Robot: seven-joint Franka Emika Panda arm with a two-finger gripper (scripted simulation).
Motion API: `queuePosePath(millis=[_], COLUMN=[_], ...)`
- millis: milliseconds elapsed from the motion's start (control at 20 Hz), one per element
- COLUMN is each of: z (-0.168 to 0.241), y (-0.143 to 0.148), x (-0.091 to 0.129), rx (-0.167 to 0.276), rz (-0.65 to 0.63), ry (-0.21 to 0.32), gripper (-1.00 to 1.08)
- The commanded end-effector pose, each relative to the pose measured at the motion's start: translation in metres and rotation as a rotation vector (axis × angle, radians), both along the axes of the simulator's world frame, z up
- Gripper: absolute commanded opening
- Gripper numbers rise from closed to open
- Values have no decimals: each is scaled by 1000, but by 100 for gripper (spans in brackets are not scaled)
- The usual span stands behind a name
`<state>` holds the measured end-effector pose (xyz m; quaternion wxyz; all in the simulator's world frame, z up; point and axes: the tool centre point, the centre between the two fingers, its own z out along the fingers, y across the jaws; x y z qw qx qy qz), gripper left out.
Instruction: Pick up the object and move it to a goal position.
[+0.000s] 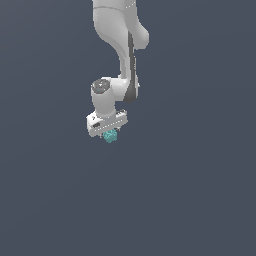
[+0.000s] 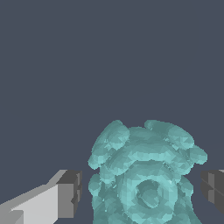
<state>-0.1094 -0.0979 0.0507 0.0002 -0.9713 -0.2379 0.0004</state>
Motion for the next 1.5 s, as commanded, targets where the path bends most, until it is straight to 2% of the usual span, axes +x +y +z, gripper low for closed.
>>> queuePosePath(millis=[0, 200, 250, 950, 1200, 1450], z=[-8, -12, -12, -8, 1, 16], y=[0, 0, 0, 5, 26, 64], x=[0, 1, 1, 0, -3, -8], rx=[0, 0, 0, -1, -1, -1], rz=[1, 1, 1, 0, 0, 0], ry=[-1, -1, -1, -2, -2, -2], gripper=[100, 100, -100, -100, -100, -100])
